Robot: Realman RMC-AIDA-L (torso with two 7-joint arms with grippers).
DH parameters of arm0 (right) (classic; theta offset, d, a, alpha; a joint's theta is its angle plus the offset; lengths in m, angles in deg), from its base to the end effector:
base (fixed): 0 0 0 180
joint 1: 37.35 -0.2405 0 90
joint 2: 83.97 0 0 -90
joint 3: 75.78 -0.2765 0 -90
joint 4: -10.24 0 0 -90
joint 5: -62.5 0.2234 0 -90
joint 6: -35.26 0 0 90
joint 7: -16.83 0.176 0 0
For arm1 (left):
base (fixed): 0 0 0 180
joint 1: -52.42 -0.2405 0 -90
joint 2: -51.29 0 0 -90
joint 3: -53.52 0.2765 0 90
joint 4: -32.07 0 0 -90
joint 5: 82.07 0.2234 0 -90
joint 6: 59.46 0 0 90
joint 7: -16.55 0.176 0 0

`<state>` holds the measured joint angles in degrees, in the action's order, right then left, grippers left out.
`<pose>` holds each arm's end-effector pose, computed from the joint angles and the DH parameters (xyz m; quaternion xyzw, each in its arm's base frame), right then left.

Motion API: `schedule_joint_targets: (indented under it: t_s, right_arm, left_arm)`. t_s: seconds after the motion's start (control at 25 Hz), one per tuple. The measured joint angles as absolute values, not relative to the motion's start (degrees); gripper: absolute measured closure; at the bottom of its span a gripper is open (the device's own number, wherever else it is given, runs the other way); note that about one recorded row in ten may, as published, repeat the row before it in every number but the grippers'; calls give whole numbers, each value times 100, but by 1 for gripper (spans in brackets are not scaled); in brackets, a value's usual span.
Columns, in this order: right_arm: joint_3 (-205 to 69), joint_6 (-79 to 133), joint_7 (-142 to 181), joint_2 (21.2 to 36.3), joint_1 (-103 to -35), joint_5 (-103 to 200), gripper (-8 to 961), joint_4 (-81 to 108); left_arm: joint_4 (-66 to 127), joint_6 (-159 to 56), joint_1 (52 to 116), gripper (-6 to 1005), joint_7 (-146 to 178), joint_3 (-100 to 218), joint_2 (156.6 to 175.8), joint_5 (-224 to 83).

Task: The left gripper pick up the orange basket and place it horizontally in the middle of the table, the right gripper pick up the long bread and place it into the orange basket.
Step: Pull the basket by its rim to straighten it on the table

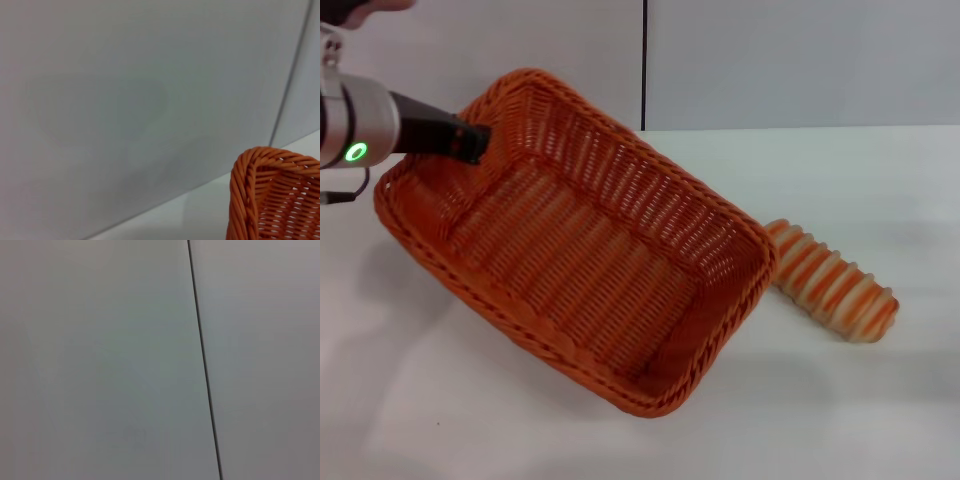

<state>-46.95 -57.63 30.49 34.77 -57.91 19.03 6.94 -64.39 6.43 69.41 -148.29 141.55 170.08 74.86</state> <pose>0.3713 0.3116 0.0382 -0.5778 0.1739 0.3865 0.6975 -0.2117 0.3910 0.0068 -0.8425 -0.3595 0.0400 0.3993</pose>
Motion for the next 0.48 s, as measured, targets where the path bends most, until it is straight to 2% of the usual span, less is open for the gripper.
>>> schedule_joint_targets:
  t_s: [0.4, 0.44, 0.48]
  right_arm:
    - [-4684, -5752, 3054, 3461, -5892, 1877, 336, 699]
    - [-4680, -5739, 3055, 3459, -5906, 1875, 337, 699]
    - [-4678, -5722, 3054, 3459, -5916, 1874, 337, 699]
  left_arm:
    - [-7143, 138, 5786, 803, -14846, 13783, 17014, 6809]
    - [-7352, -18, 5411, 808, -14847, 13787, 17014, 6650]
    - [-7379, -73, 5302, 813, -14847, 13797, 17014, 6583]
